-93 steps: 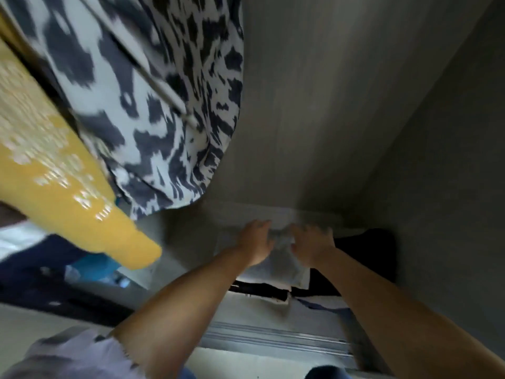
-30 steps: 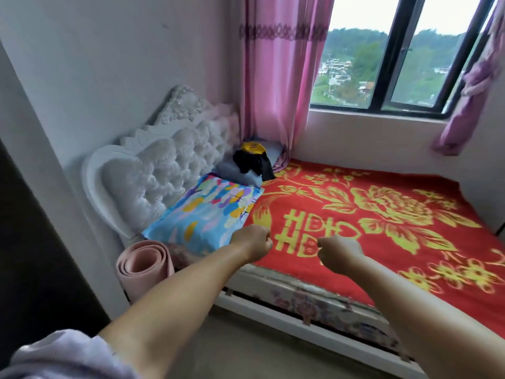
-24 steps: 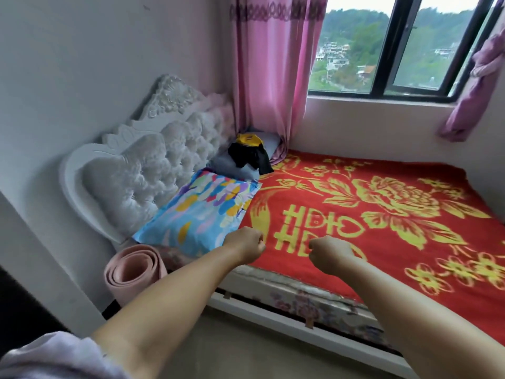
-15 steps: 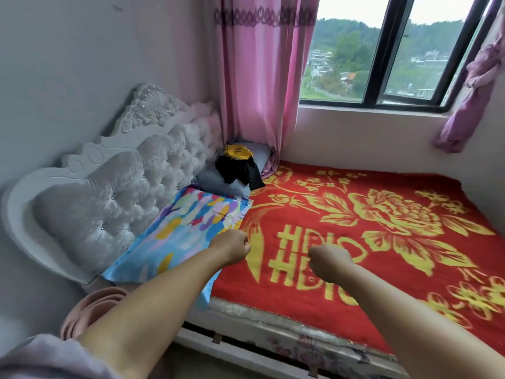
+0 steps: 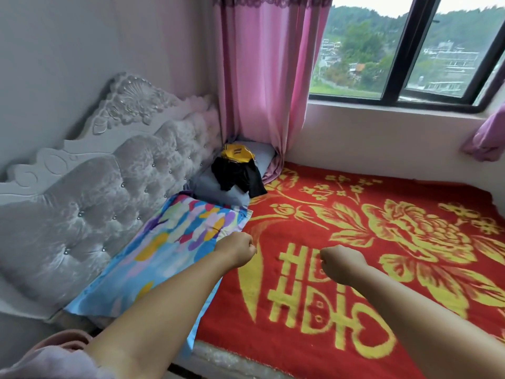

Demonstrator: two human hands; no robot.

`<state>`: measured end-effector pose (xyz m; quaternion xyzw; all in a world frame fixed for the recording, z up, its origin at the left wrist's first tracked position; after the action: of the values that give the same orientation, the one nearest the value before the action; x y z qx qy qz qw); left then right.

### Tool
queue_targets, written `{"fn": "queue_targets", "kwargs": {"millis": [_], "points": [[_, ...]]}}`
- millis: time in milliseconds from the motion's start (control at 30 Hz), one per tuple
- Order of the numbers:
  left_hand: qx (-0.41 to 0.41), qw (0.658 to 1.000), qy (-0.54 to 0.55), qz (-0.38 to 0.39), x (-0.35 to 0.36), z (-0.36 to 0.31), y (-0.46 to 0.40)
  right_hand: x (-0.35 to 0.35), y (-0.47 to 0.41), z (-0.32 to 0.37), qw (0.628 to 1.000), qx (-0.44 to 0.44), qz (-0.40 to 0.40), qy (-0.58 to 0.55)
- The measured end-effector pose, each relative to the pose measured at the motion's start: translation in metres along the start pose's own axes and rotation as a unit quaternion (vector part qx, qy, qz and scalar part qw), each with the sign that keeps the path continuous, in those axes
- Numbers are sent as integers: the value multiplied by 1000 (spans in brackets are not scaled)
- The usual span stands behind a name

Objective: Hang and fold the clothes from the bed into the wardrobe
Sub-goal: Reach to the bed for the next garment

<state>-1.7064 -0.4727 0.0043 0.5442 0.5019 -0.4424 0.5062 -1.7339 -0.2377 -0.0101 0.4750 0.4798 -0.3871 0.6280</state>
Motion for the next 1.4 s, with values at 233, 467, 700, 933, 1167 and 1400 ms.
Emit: {"fn": "queue_targets", "kwargs": {"millis": [233,467,700,933,1167,1400], "points": [[-22,999,11,36,18,48,-75,12,-95,31,999,-9,38,4],[-1,997,10,82,23,102,-161,14,-171,78,999,-11,47,-21],[-23,995,14,93,37,146,-201,25,-241,91,997,-16,75,-16],[-63,993,13,104,64,175,-261,58,-334,85,995,-37,93,-26],[-103,990,8,100,141,190,-380,159,-469,53,984,-39,158,-77],[-96,994,40,28,214,175,-523,263,-595,25,974,-49,165,-150]]}}
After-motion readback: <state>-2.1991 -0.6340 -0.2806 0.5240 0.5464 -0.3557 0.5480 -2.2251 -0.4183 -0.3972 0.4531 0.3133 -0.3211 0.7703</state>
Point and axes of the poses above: each hand's wrist, its own y-axis away from the middle knuckle, its own x-axis out of the palm, z = x × y, the point moved 8 cm from there along -y, towards the middle knuckle, and after that the axes turned 12 degrees about -y, right-handed, at the moved point
